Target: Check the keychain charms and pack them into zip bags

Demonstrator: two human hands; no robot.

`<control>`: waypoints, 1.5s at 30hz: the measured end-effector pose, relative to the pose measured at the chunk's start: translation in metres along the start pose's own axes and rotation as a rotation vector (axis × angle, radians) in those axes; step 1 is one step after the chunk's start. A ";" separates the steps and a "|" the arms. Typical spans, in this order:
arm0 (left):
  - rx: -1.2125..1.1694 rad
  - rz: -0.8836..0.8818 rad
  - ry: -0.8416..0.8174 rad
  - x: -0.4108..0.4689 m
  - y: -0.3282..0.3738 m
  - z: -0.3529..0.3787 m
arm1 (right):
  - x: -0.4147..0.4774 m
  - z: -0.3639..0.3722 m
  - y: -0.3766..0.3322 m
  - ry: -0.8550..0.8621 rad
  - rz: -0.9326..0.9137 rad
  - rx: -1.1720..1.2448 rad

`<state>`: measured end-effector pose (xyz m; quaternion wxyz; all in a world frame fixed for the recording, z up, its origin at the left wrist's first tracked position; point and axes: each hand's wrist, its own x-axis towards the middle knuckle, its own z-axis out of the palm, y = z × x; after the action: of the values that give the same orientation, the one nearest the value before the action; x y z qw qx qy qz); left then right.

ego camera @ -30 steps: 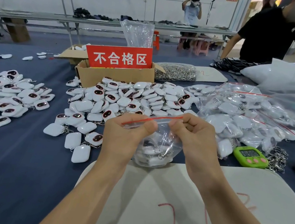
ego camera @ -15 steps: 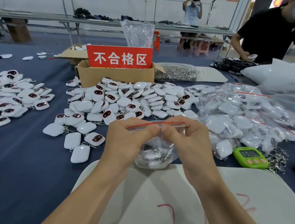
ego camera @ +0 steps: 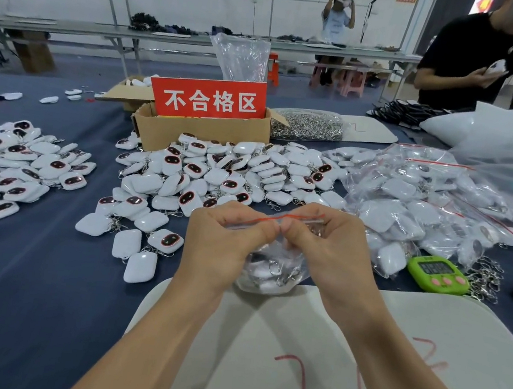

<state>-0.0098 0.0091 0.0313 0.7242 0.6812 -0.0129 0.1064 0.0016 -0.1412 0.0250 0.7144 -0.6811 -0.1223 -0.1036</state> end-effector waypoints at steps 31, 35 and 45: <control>-0.038 -0.072 0.004 -0.001 -0.001 -0.001 | -0.001 -0.004 -0.002 -0.073 0.072 0.094; -0.064 -0.084 0.013 -0.002 -0.002 0.000 | 0.000 -0.011 -0.002 -0.071 0.135 0.109; -0.035 -0.069 0.001 -0.002 -0.001 -0.001 | -0.002 -0.008 -0.007 -0.071 0.088 0.184</control>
<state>-0.0118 0.0101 0.0298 0.7393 0.6684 0.0093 0.0816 -0.0027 -0.1491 0.0303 0.7730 -0.6206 -0.1265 -0.0362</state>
